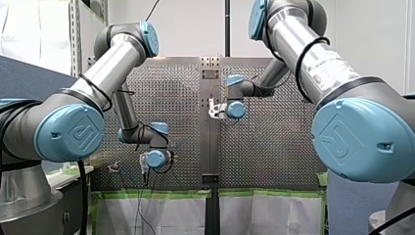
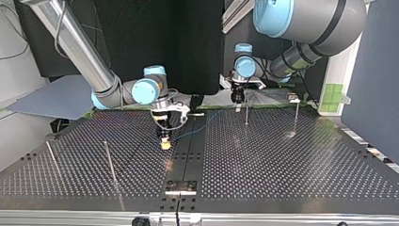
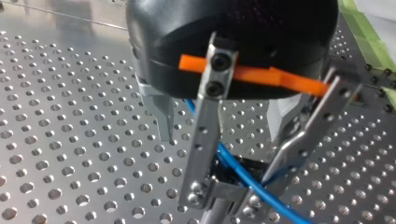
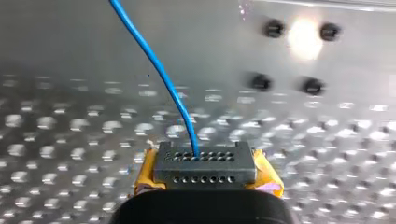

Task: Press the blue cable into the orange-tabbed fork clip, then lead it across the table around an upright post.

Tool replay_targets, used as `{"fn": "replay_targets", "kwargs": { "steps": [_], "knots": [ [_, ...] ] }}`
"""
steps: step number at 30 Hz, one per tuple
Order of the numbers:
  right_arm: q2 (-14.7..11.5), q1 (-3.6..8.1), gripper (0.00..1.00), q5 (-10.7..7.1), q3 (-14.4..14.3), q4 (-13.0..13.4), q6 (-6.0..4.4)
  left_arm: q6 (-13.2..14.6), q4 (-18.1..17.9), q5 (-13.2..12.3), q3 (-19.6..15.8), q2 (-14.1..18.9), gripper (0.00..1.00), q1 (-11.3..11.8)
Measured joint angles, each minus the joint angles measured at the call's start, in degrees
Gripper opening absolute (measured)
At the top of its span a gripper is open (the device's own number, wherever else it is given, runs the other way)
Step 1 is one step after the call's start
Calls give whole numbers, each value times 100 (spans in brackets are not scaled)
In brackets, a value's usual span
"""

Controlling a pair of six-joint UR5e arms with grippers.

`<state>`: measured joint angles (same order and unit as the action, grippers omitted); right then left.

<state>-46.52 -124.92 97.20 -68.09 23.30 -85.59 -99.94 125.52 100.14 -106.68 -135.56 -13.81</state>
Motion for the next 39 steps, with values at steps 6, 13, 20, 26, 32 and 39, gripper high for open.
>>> {"fn": "replay_targets", "kwargs": {
  "steps": [6,13,20,26,32,39],
  "knots": [
    [-293,-31,0,-6,0,-9,12,1,-1,0,-2,-3,100,0],
    [-597,-51,0,-7,0,-30,3,1,-1,0,-1,-1,100,0],
    [-927,-54,0,18,2,-34,-13,1,-1,-1,-2,-3,100,1],
    [-1019,-51,0,26,53,-38,-28,1,-1,-4,-2,-1,100,3],
    [-1081,-41,0,25,117,-66,-31,1,-4,-15,0,-2,100,17],
    [-1174,-28,0,19,223,-143,-38,1,-9,-21,-1,-2,100,24]
  ]
}}
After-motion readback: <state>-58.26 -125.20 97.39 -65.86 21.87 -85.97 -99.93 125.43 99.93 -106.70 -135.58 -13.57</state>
